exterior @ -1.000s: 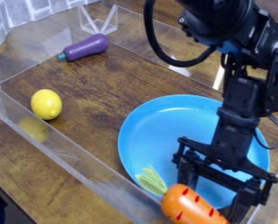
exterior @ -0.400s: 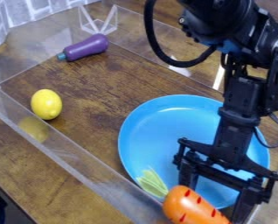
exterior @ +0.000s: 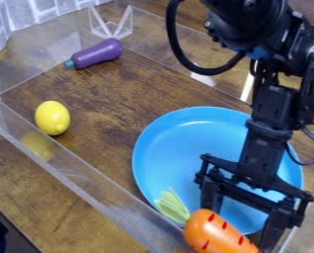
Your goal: Move the carrot to the left side
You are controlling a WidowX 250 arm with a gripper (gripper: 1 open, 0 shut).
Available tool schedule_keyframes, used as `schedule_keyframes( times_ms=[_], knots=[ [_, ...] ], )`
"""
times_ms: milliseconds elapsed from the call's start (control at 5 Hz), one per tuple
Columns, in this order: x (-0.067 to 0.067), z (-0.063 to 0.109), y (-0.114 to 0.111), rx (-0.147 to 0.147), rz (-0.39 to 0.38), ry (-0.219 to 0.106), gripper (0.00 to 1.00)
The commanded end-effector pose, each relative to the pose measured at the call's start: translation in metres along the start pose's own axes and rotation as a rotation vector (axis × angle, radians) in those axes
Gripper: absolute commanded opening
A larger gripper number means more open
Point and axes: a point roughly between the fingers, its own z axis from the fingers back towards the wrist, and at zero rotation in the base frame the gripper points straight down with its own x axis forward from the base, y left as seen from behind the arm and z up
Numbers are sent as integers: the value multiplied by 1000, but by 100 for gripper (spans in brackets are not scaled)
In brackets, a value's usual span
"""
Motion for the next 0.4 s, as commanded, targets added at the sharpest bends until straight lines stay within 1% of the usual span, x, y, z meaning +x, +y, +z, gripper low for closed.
schedule_keyframes(
  times_ms=[0, 200],
  knots=[
    [16, 14, 3, -6, 3, -30, 100],
    [24, 19, -1, -4, 3, -24, 100]
  ],
)
